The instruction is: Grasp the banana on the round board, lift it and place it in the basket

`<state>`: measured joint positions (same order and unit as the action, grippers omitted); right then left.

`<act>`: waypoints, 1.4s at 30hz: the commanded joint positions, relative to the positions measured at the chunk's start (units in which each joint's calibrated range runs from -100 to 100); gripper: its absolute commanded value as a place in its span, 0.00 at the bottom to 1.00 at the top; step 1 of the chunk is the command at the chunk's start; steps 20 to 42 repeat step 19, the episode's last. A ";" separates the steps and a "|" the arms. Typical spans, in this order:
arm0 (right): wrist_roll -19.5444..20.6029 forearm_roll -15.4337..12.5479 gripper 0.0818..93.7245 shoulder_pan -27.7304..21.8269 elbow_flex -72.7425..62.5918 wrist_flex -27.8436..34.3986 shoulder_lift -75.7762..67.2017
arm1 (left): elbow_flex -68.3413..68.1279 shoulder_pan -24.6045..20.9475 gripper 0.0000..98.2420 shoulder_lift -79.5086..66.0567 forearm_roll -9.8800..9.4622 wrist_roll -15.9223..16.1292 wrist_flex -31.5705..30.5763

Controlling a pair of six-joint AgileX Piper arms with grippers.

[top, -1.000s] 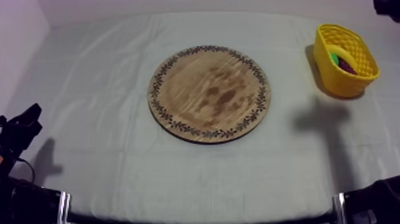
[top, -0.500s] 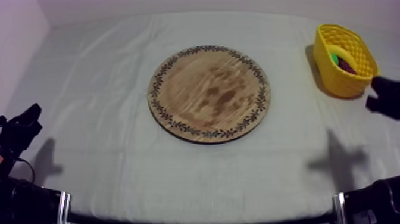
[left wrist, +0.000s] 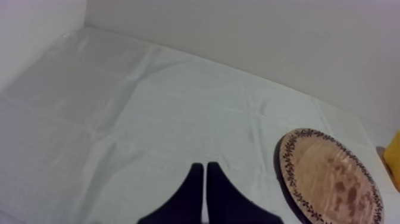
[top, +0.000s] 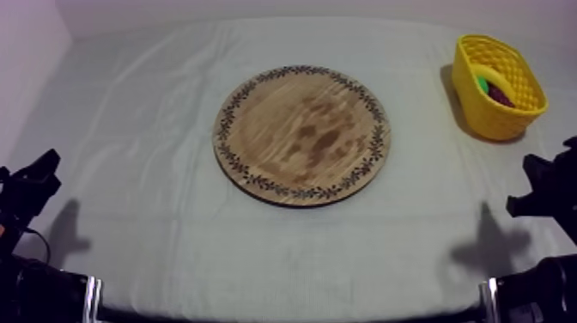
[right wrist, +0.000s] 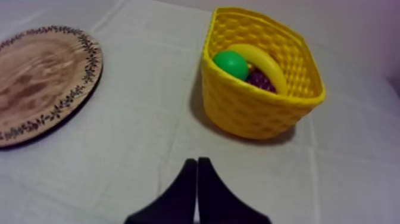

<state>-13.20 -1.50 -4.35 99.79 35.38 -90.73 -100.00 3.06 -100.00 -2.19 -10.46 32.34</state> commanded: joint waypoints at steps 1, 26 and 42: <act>-3.82 0.11 0.01 -0.08 0.07 0.22 -0.64 | 0.00 0.01 0.00 0.00 0.02 0.02 0.00; 0.86 0.02 0.00 0.67 0.10 0.82 -4.93 | 0.00 0.01 0.00 0.00 0.02 -0.02 0.00; 0.86 0.02 0.00 0.67 0.10 0.82 -4.93 | 0.00 0.01 0.00 0.00 0.02 -0.02 0.00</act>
